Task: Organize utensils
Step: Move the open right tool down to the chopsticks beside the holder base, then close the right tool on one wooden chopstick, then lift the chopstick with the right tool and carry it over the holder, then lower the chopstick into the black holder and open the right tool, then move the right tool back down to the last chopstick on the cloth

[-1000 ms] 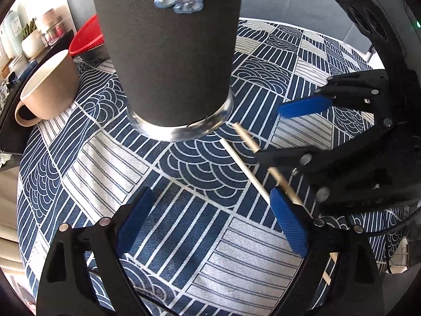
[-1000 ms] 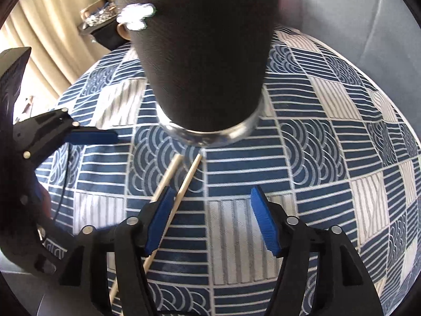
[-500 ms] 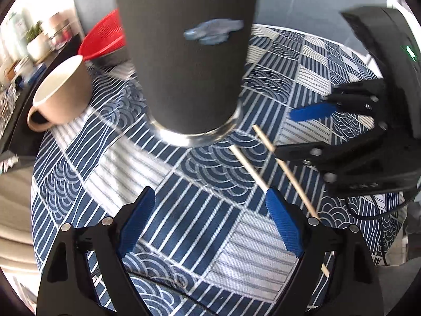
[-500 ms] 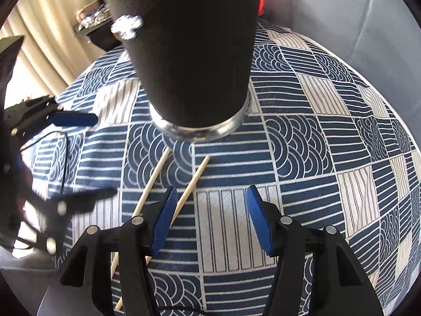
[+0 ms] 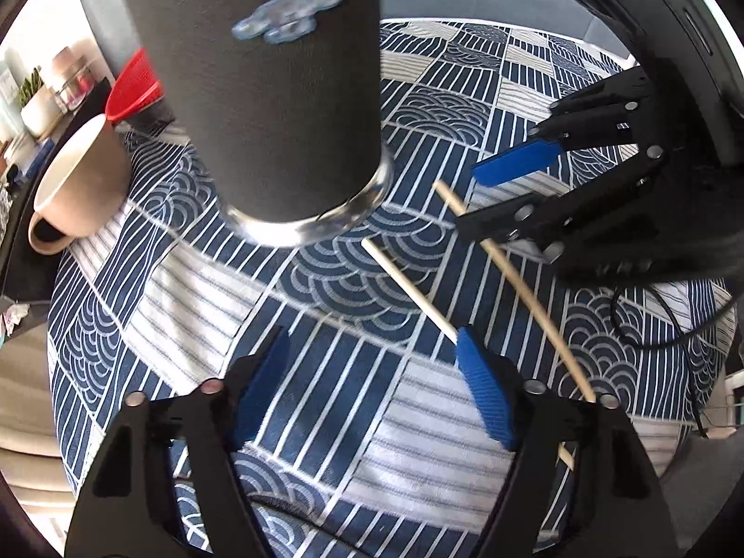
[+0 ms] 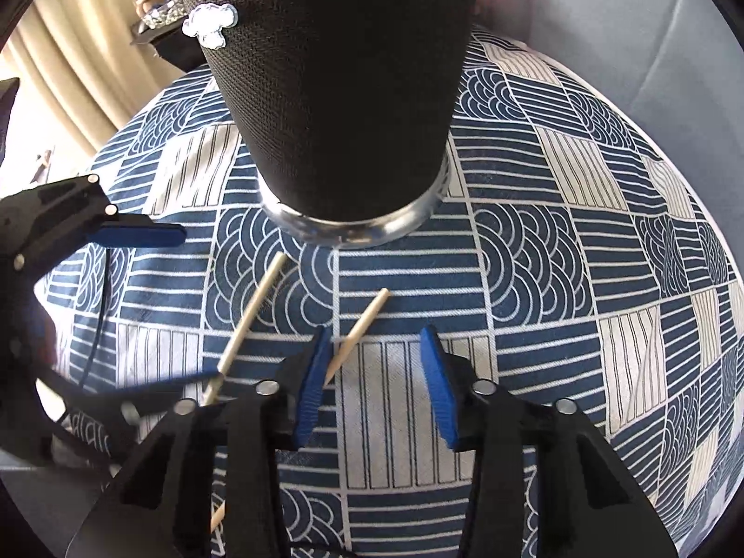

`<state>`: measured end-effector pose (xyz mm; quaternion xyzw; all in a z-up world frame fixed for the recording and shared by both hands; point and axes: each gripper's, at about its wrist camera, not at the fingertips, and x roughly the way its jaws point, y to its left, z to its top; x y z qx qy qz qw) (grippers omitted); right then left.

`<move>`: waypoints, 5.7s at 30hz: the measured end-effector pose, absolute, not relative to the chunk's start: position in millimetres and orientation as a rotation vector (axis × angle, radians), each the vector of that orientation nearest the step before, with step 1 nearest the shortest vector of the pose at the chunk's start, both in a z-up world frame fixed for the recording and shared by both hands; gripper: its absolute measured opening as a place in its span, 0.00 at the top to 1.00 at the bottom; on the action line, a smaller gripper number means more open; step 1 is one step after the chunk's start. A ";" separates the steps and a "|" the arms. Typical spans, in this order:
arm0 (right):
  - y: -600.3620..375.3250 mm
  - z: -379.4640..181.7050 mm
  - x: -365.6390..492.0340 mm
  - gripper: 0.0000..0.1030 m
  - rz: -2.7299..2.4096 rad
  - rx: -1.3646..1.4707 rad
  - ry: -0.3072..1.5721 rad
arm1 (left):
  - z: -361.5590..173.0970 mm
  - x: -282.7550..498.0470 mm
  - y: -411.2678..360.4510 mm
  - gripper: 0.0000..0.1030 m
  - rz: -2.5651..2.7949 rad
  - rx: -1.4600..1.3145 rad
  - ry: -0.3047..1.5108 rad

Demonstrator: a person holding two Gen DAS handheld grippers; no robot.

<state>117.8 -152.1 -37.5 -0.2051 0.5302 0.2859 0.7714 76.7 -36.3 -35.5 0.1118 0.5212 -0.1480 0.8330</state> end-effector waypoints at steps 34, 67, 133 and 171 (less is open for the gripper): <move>-139.2 -40.5 132.3 0.72 0.523 -0.426 1.282 | -38.3 99.5 -45.0 0.81 -0.370 0.188 1.184; -148.3 -44.6 115.0 0.94 0.716 -0.430 1.184 | -33.4 98.7 -32.5 0.95 -0.290 0.191 1.265; -172.2 200.7 110.8 0.95 0.922 -0.020 0.380 | 202.1 116.7 -3.3 0.95 -0.317 0.011 0.471; -89.2 -40.5 88.0 0.83 0.973 -0.347 1.093 | 103.9 176.3 1.0 0.95 -0.284 -0.030 0.622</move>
